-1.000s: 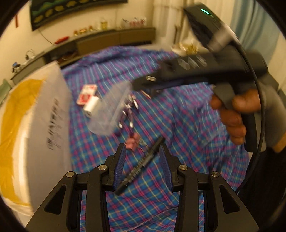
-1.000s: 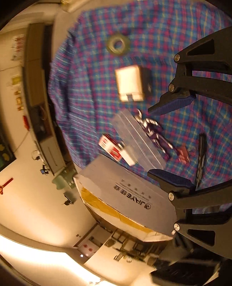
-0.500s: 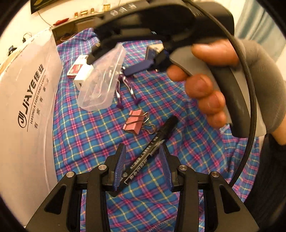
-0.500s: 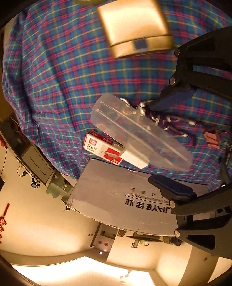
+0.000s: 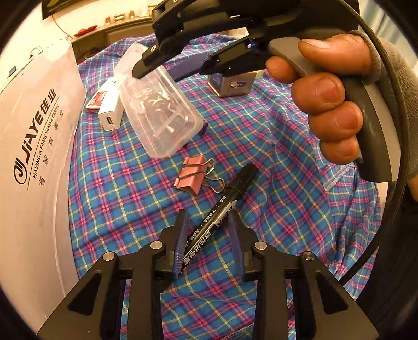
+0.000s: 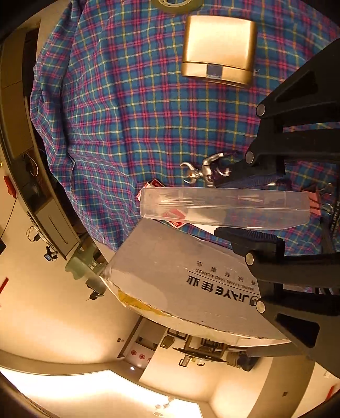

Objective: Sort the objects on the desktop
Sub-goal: 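Lift the marker and clear box and carry both over the cardboard box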

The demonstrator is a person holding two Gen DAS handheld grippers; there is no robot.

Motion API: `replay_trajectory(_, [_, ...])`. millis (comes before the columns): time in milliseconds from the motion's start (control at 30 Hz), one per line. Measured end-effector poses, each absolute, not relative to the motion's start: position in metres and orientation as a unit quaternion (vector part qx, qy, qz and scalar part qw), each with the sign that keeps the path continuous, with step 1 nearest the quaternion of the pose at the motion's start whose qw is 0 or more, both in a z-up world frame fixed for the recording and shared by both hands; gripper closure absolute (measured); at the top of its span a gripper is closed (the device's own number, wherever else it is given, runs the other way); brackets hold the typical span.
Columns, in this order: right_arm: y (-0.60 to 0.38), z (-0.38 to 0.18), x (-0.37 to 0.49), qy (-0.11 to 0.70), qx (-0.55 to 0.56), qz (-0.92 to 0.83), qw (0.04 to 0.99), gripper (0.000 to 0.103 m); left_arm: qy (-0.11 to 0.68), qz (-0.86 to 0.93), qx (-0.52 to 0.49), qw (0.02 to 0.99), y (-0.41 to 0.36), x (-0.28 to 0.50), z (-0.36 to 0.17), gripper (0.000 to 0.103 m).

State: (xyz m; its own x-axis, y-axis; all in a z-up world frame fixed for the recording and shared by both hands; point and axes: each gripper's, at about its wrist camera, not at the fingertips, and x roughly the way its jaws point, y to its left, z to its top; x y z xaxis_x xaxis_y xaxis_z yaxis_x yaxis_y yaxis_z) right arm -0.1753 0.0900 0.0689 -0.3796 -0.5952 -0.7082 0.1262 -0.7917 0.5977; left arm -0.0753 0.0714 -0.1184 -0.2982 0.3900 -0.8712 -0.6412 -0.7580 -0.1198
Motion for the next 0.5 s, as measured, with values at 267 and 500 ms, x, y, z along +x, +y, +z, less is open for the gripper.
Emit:
replay_trajectory(267, [0.051,0.043,-0.174,-0.187,0.551,-0.769,0.264,0.063,0.160,0.802,-0.473,0.328,0.082,-0.052,-0.117,0.064])
replay_trajectory(500, [0.061,0.075,-0.159,-0.181,0.514,-0.794,0.271,0.071,0.132,0.801,-0.478,0.335,0.071,-0.045,-0.104,0.088])
